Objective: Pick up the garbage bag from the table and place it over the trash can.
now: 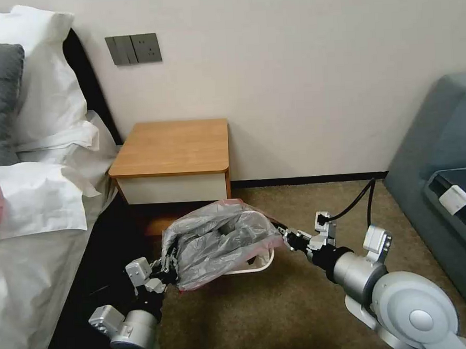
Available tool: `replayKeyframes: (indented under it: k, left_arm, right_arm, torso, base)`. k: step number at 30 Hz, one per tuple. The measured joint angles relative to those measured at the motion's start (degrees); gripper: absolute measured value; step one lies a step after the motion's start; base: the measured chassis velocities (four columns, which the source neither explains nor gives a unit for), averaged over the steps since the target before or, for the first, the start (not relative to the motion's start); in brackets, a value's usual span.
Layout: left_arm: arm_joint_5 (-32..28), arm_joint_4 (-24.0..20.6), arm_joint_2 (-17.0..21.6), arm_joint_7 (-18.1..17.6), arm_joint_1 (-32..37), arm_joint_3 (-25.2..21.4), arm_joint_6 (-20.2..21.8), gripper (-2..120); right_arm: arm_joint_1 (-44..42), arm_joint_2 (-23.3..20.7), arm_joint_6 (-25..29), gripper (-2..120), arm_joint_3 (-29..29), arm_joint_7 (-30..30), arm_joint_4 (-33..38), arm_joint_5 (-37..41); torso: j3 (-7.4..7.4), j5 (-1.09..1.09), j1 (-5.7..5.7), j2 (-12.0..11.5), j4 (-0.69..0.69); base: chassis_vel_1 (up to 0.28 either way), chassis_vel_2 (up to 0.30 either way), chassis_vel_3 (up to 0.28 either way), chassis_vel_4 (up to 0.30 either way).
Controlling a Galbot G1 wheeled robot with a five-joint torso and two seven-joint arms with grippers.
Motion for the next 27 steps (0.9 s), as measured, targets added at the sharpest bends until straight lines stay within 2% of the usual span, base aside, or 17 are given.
replayKeyframes:
  k: [3, 4, 7, 9, 12, 16, 19, 20, 22, 25, 27]
  left_arm:
    - [-0.1, -0.1, 0.1, -0.2, 0.0, -0.2, 0.1, 8]
    - [-0.1, -0.1, 0.1, -0.2, 0.0, -0.2, 0.1, 8]
    - [-0.1, -0.3, 0.1, -0.2, 0.0, -0.2, 0.1, 8]
    - [-0.1, -0.3, 0.1, -0.3, 0.0, -0.2, 0.1, 8]
    - [-0.1, -0.4, 0.2, -0.3, -0.1, -0.4, 0.1, 8]
    - [0.0, -0.4, 0.2, -0.4, -0.3, -0.5, 0.1, 8]
    - [0.1, -0.3, 0.2, -1.0, -0.8, -0.7, 0.0, 8]
    - [0.1, -0.3, 0.2, -1.0, -0.8, -0.7, 0.0, 8]
    - [0.1, -0.2, 0.2, -1.3, -1.1, -0.8, 0.0, 8]
    - [0.5, 0.2, 0.2, -1.5, -1.6, -1.2, -0.1, 8]
    - [1.1, 0.5, 0.2, -1.6, -1.7, -1.3, -0.1, 8]
  right_arm:
    - [-1.2, 0.4, -0.1, 34, 0.1, 0.5, 0.6, -1.3]
    - [-1.2, 0.4, -0.1, 34, 0.1, 0.5, 0.6, -1.3]
    - [-1.7, 0.7, -0.4, 49, 0.0, 0.9, 0.6, -2.7]
    - [-1.9, 0.8, -0.7, 52, 0.0, 1.4, 0.7, -2.8]
    - [-2.5, 0.8, -2.2, 68, 0.0, 2.4, 1.0, -3.1]
    - [-2.9, 0.8, -2.8, 76, 0.0, 3.5, 1.2, -3.2]
    - [-3.6, 1.0, -3.3, 91, 0.0, 5.4, 2.0, -3.2]
    - [-3.6, 1.0, -3.3, 91, 0.0, 5.4, 2.0, -3.2]
    - [-4.1, 1.1, -4.0, 99, 0.1, 6.4, 2.5, -3.4]
    - [-5.4, 1.4, -3.9, 100, 0.2, 7.4, 3.4, -5.4]
    - [-6.2, 1.8, -1.9, 100, 0.3, 8.3, 5.1, -7.0]
  torso:
    - [0.00, 0.00, 0.00, 0.0, 0.00]
    - [0.00, 0.00, 0.00, 0.0, 0.00]
    - [0.00, 0.01, 0.00, 0.0, 0.00]
    - [0.00, 0.01, 0.00, 0.0, 0.00]
    - [0.00, 0.01, 0.00, 0.0, 0.00]
    - [0.00, 0.00, 0.00, 0.0, 0.00]
    - [0.00, 0.00, 0.00, 0.0, 0.00]
    - [0.00, 0.00, 0.00, 0.0, 0.00]
    - [0.00, 0.00, 0.00, 0.0, 0.00]
    - [0.00, 0.01, 0.00, 0.0, 0.00]
    - [0.00, 0.00, 0.00, 0.0, 0.00]
  base:
    - [0.000, 0.000, 0.000, 0.000]
    - [0.000, 0.000, 0.000, 0.000]
    - [0.000, 0.000, 0.000, 0.000]
    - [0.000, 0.000, 0.000, 0.000]
    - [0.000, 0.000, 0.000, 0.000]
    - [0.000, 0.000, 0.000, 0.000]
    - [0.000, 0.000, 0.000, 0.000]
    - [0.000, 0.000, 0.000, 0.000]
    - [0.000, 0.000, 0.000, 0.000]
    - [0.000, 0.000, 0.000, 0.000]
    - [0.000, 0.000, 0.000, 0.000]
